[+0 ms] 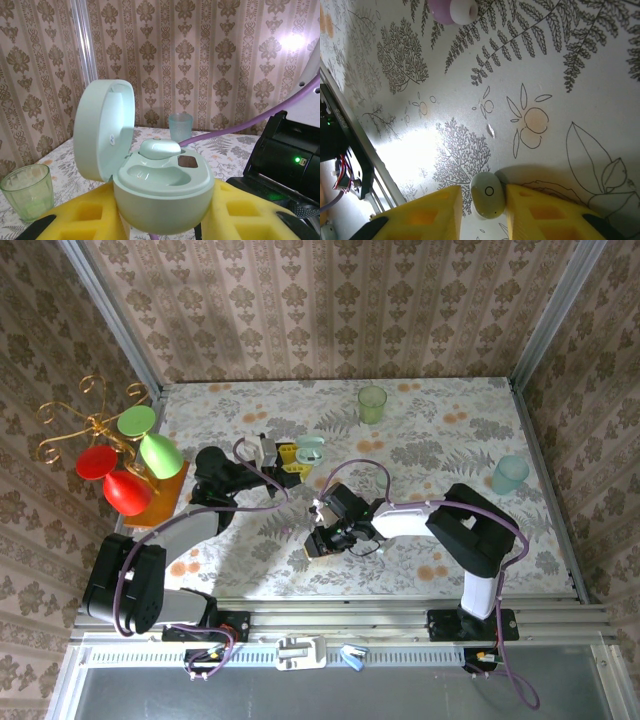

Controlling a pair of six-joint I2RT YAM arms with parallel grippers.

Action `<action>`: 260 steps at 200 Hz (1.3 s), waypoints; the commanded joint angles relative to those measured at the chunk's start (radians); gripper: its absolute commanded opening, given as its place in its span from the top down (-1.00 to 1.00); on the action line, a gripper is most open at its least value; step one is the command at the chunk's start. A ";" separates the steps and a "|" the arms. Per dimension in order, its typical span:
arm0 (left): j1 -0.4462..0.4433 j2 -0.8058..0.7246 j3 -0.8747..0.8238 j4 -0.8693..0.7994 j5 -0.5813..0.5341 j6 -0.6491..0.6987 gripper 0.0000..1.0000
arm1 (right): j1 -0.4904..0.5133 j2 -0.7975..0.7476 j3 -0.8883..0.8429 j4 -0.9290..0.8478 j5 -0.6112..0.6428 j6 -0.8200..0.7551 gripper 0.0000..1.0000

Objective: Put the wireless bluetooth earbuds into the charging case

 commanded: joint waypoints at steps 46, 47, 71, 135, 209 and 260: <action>-0.003 -0.016 0.030 0.014 0.001 0.022 0.40 | 0.009 0.008 -0.002 -0.027 0.036 -0.009 0.65; -0.004 -0.015 0.030 0.014 0.001 0.022 0.40 | 0.009 0.006 -0.002 -0.027 0.037 -0.009 0.65; -0.003 -0.019 0.031 -0.004 -0.009 0.040 0.40 | 0.005 -0.054 -0.009 -0.062 0.080 -0.017 0.65; -0.029 -0.036 0.051 -0.137 -0.071 0.151 0.40 | -0.053 -0.357 -0.048 -0.239 0.310 -0.045 0.66; -0.064 -0.010 0.034 -0.092 -0.266 0.199 0.39 | -0.109 -0.630 0.127 -0.461 0.436 -0.157 0.67; -0.070 0.006 0.034 -0.072 -0.288 0.210 0.40 | -0.111 -0.604 0.313 -0.471 0.430 -0.232 0.67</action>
